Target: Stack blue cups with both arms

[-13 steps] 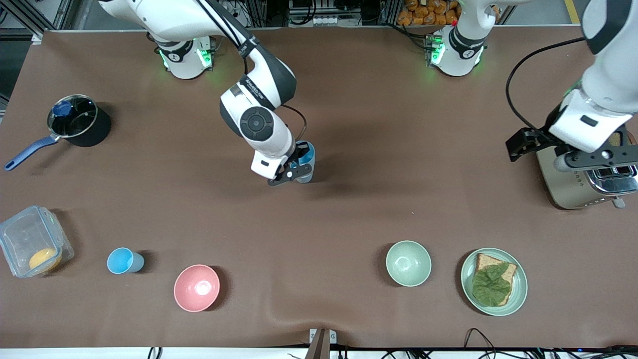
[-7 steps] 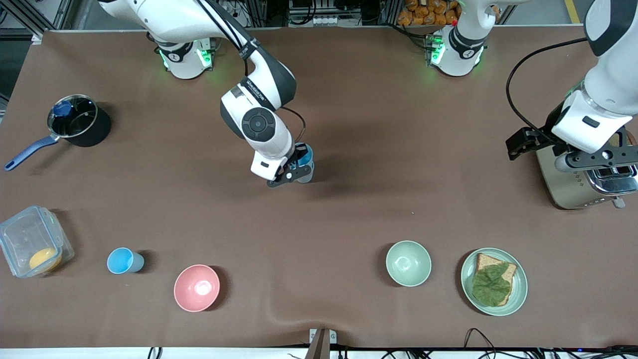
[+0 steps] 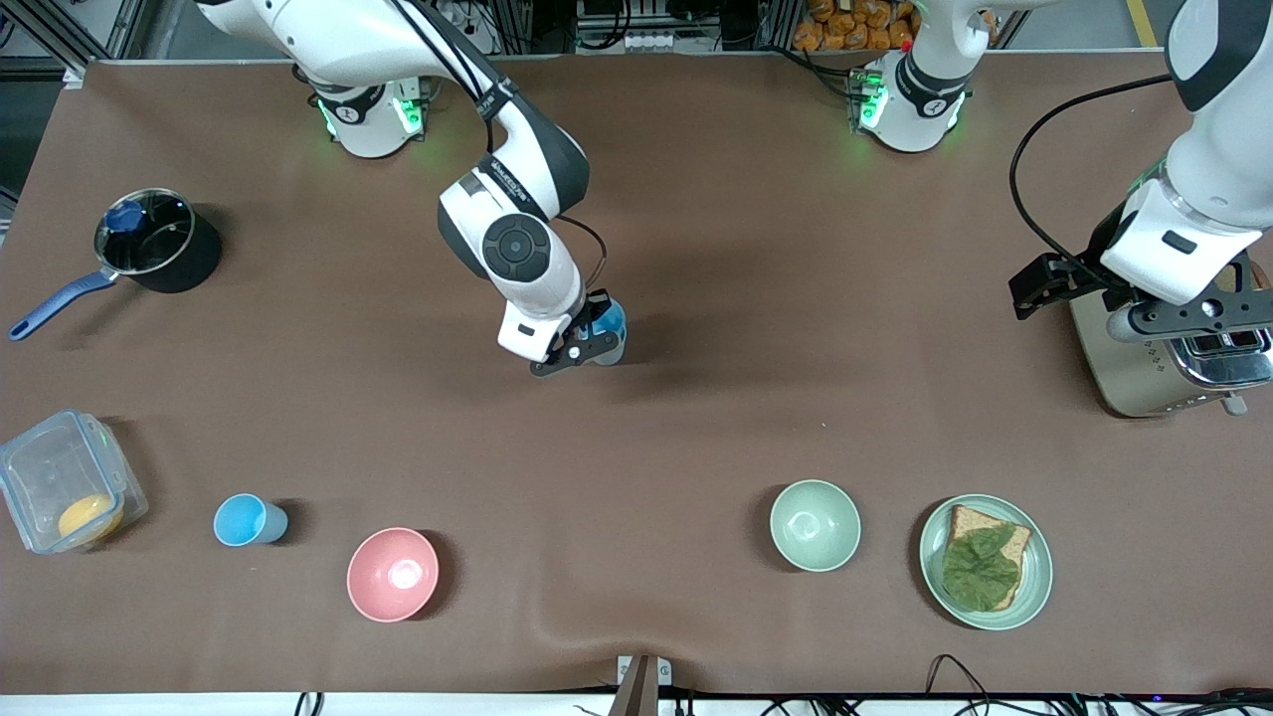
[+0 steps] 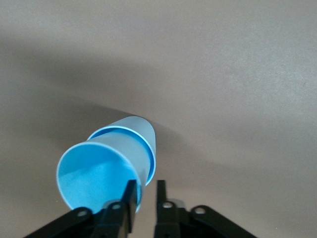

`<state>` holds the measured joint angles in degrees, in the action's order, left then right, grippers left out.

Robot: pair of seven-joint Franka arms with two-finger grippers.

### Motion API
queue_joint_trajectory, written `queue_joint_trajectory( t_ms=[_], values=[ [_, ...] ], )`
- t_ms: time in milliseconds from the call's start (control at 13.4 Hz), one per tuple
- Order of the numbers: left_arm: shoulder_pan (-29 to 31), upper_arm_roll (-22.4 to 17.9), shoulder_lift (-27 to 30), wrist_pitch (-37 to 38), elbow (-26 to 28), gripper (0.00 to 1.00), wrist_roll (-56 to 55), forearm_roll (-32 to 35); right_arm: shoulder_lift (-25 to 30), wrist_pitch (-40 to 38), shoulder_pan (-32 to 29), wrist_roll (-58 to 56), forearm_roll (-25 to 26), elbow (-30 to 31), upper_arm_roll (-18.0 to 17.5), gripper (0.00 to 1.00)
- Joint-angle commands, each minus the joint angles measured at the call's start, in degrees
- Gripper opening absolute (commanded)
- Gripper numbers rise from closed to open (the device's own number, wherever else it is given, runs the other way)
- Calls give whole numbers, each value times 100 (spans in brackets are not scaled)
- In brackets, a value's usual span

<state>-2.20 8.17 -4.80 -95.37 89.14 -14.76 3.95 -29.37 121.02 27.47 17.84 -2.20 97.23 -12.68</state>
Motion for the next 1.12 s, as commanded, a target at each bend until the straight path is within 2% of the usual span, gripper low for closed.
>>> queue_joint_trajectory(
  t_ms=[0,223,446,744,967,1041],
  values=[
    [61,18,67,-35,33,100,132,-79,123,-43,-127,115,89,-29,-24,100],
    [53,18,67,-35,24,100,132,-35,597,-595,-653,-95,80,-29,-42,100],
    [44,10,58,9,-239,100,123,-97,923,-965,-1417,-1174,80,-2,-42,100],
    [0,18,-38,9,-248,100,79,-62,1494,-1554,-2472,-1677,80,33,-42,100],
    [-26,18,-73,1,-257,100,123,-88,2099,-2038,-3018,-2047,80,102,-33,100],
    [-35,27,-73,9,-249,100,123,-96,2389,-2074,-3115,-2047,80,295,-16,100]
  ],
)
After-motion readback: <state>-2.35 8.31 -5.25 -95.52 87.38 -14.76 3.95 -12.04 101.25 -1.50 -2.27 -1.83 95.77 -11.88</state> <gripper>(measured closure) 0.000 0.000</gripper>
